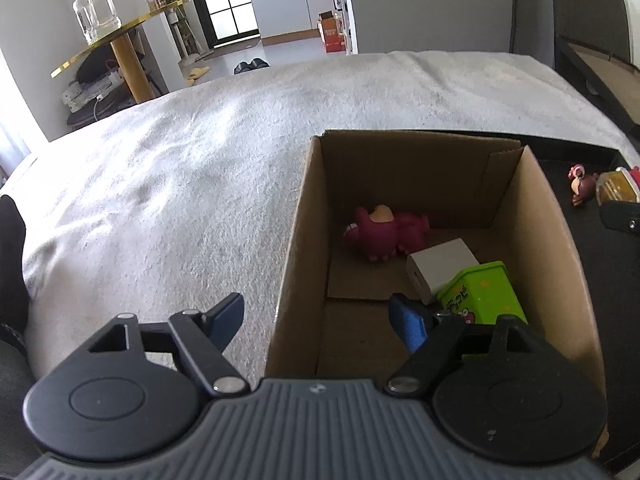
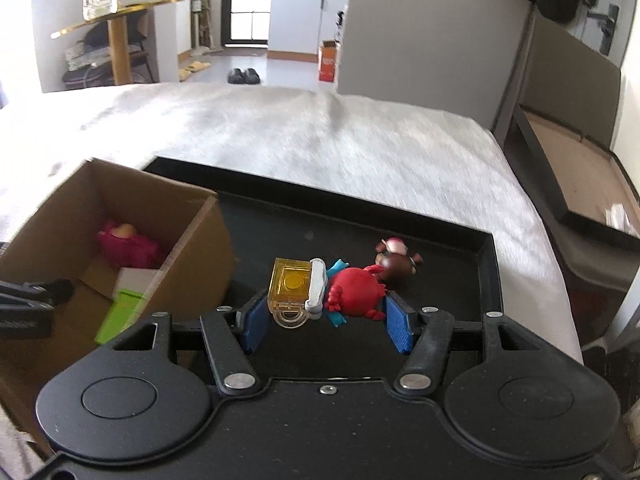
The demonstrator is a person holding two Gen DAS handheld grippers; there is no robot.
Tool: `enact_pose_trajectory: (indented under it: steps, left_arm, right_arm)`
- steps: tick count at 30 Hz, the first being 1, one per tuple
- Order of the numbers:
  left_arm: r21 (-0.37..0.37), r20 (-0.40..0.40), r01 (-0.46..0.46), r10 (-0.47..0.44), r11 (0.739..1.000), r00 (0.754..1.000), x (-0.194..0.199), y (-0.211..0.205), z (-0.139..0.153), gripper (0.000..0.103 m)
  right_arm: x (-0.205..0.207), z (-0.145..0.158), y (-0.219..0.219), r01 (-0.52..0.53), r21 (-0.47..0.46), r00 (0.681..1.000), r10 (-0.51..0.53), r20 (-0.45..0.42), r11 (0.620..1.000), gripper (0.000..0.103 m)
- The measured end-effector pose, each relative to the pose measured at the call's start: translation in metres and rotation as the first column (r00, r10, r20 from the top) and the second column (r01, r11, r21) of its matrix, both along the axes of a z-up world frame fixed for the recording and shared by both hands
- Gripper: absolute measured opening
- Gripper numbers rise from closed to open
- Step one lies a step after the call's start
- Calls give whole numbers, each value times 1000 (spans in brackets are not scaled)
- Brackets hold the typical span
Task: Organize rigid objects
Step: 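Carry the figure with yellow block into the box and release it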
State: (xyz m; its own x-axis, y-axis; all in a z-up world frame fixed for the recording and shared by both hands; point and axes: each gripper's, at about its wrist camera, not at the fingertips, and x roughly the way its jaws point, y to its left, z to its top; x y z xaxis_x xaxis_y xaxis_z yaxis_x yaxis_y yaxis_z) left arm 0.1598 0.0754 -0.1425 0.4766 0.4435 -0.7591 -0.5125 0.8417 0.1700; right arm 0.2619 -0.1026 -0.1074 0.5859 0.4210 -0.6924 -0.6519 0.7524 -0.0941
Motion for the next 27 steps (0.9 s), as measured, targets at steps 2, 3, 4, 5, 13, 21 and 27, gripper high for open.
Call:
enact_pose_trajectory:
  steps: [2,3,4,5,13,21,27]
  left_arm:
    - [13,11,6,-6,1000,1000,-3,0,2,73]
    - [8,15,7,-7,1000,1000,-5,1,2,67]
    - [-2,19,4,-4,1000,1000,-6,3,2,61]
    - [-15,24,2,-2,1000,1000,-7,5,2,58]
    - [-51,43,-11,13,999,999,-17,16,3,20]
    - [-66,83,9,-3,998,997,-22,17,4,12]
    - [-84,104,17,-8,996,995,-26,19,7,12]
  right_arm:
    - [-4,5,5,-13,7,1000,13,6,1000,58]
    - [-6,8,7,-21,12,1000,21,9,1000,58]
    - [-9,10,9,-29,16,999,29,13,999,58]
    - [-11,13,11,-39,19,999,39,19,999,58]
    - [-30,26,34,-129,30,991,128,37,991,58]
    - [-45,26,55,-185,10,982,184,37,983,58]
    - [-55,23,63,-207,-12,978,207,34,978,58]
